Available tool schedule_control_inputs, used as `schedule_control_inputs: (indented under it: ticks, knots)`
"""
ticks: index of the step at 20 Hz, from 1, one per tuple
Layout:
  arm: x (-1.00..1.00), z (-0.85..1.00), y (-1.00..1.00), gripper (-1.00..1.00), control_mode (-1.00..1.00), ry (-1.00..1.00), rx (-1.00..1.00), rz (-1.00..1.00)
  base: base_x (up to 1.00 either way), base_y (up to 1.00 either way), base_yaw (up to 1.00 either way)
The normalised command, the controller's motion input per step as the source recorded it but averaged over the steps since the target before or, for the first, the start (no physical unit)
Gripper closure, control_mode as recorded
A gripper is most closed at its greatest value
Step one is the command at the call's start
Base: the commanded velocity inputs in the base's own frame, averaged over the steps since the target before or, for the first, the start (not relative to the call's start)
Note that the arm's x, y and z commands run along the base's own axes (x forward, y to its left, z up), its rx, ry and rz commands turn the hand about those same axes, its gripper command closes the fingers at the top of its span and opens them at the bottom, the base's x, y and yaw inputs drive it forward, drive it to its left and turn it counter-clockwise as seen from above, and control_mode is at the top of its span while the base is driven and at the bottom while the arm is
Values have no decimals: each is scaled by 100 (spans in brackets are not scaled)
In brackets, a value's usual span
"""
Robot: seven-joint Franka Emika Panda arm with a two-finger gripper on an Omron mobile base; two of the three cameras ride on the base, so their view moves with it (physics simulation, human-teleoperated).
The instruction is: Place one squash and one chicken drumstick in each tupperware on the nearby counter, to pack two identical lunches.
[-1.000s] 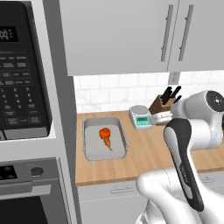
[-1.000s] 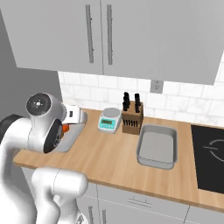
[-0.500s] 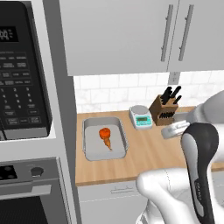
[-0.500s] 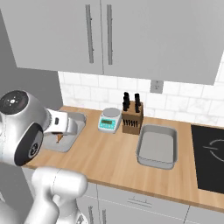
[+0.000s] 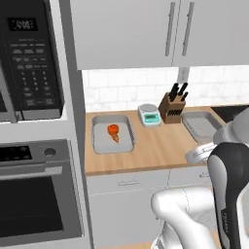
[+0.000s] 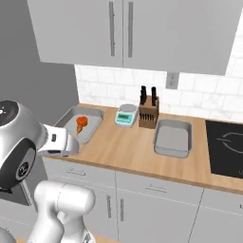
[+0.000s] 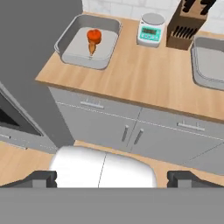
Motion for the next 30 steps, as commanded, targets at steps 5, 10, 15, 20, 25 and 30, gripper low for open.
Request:
schedule_control_inputs:
  ticks: [5, 10, 15, 20, 25, 30]
  knots:
    - [0, 0, 0, -100, 100, 0, 0, 0, -85, 36, 1]
    - [0, 0, 0, -100, 100, 0, 0, 0, -40, 90, 1]
    - [0, 0, 0, -100, 100, 0, 0, 0, -18, 100, 0]
    - [0, 0, 0, -100, 100, 0, 0, 0, -16, 99, 0]
    - [0, 0, 0, -100, 100, 0, 0, 0, -33, 82, 0]
    - [0, 0, 0, -100, 100, 0, 0, 0, -63, 38, 0]
